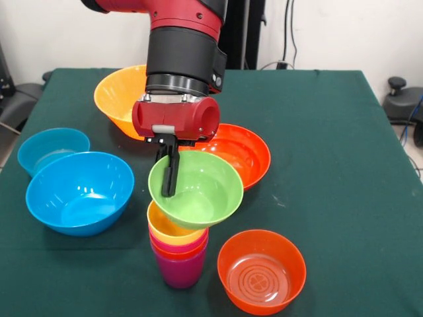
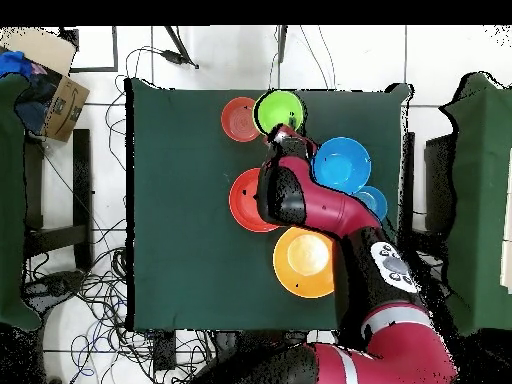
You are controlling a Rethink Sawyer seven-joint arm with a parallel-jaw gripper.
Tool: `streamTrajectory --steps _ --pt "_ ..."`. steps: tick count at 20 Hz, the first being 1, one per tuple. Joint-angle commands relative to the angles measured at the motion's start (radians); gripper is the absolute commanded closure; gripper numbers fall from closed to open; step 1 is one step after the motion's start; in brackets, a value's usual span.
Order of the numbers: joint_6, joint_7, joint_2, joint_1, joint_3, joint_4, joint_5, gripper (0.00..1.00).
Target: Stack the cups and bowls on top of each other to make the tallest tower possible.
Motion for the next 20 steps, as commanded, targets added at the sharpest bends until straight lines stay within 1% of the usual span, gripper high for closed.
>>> streamTrajectory --steps 1,6,12,20 --pt "-0.005 0.177 -0.018 0.001 0.072 0.059 -0.025 1.0" --pt "-0.015 0.167 -0.015 -0.002 0.063 0.061 -0.035 1.0" --pt "-0.02 0.159 -0.016 -0.021 0.064 0.066 -0.058 1.0" --pt "-0.03 0.149 -0.009 -0.022 0.06 0.056 -0.068 1.0"
